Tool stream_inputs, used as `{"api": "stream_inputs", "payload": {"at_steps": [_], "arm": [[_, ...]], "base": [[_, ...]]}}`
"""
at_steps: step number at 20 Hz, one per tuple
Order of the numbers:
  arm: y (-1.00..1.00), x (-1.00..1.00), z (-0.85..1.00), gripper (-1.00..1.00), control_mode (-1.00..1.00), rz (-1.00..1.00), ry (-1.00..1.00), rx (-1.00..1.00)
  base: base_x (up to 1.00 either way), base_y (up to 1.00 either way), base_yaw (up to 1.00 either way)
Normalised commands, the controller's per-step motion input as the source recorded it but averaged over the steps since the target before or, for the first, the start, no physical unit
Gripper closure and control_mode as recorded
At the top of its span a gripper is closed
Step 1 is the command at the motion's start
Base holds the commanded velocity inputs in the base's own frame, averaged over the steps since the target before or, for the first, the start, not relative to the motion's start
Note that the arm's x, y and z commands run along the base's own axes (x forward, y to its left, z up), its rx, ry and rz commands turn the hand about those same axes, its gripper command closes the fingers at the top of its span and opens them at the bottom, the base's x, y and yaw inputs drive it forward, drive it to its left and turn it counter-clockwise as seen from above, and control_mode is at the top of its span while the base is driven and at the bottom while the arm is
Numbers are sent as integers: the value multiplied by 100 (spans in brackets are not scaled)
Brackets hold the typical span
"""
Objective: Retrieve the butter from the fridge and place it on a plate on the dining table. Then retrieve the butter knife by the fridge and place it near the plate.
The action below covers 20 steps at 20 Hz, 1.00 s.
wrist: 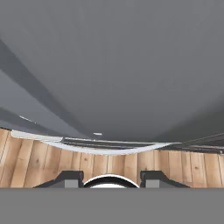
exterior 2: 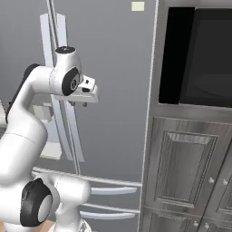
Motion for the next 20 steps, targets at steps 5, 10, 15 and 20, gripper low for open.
{"api": "stream_inputs", "payload": {"at_steps": [5, 10, 15, 20], "arm": [[0, 0, 0, -100, 100, 0, 0, 0], [0, 0, 0, -100, 100, 0, 0, 0], [0, 0, 0, -100, 100, 0, 0, 0], [0, 0, 0, -100, 100, 0, 0, 0]], "base": [[-33, 8, 0], [-49, 22, 0], [-32, 53, 0], [-20, 20, -1]]}}
